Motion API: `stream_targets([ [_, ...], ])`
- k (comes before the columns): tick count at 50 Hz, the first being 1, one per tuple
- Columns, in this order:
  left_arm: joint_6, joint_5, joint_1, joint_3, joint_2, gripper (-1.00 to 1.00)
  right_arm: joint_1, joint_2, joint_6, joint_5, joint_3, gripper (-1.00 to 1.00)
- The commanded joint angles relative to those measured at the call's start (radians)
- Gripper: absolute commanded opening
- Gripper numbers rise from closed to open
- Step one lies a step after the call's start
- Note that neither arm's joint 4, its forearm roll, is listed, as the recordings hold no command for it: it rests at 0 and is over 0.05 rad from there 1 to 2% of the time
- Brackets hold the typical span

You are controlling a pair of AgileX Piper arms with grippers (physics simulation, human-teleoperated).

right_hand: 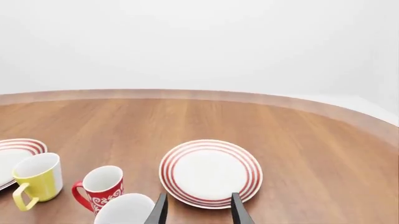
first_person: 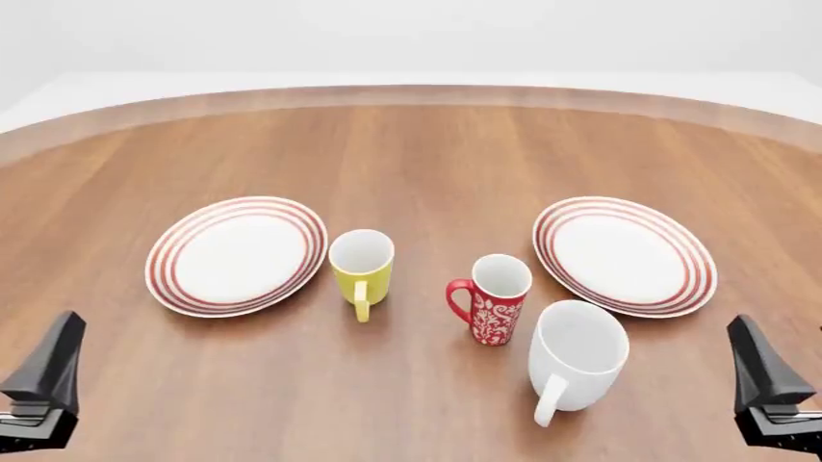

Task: Put the red mug on the left plate.

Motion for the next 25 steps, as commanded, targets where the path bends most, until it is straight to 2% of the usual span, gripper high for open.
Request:
stream_targets([
  [1,0.020,0.043,-0.034,-0.037,0.001,1.00,-0.001,-0.019,0.001,0.022,-0.003,1.00],
  [3,0.022,0.062,-0.042,-0.038,0.003,1.00,-0.001,-0.023,0.001,0.026,-0.003,1.00],
  [5,0.047,0.032,-0.075,-0.029,0.051,1.00,-0.002,-0.025,0.001,0.024,0.001,1.00],
  [25,0.066,-0.175,-0.214,-0.128,0.379,1.00,-0.002,-0.017,0.002,0.020,0.001,1.00],
])
